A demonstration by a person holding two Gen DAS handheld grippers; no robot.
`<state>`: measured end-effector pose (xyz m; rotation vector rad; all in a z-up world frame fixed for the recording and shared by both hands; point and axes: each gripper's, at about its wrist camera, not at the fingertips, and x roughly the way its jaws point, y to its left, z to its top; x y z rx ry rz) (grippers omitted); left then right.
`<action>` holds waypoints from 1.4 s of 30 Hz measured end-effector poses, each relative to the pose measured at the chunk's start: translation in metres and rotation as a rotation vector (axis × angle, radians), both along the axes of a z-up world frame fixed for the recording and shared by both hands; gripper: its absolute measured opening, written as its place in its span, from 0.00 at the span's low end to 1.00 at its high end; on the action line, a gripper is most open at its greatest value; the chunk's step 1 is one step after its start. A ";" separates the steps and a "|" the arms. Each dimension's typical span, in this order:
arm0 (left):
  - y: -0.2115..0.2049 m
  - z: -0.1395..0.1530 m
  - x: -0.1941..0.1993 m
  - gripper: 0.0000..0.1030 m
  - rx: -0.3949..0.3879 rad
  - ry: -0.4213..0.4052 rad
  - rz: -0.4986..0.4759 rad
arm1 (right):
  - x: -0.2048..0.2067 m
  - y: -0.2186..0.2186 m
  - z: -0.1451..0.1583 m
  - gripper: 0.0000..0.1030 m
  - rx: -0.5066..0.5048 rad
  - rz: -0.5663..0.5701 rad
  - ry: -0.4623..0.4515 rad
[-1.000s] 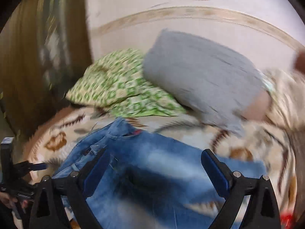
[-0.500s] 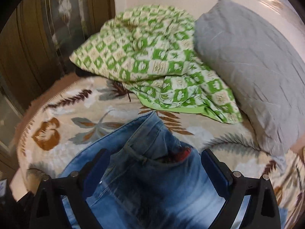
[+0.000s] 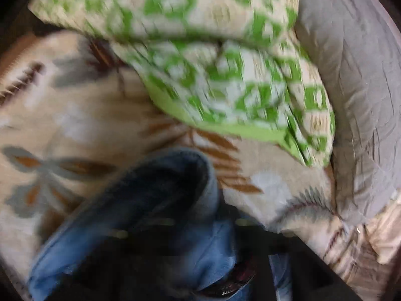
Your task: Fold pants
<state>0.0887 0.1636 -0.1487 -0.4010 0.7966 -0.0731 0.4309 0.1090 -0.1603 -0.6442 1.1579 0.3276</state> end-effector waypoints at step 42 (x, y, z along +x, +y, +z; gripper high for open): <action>-0.021 0.074 -0.011 1.00 0.047 -0.270 0.108 | -0.093 -0.268 0.187 1.00 0.362 -0.272 -0.287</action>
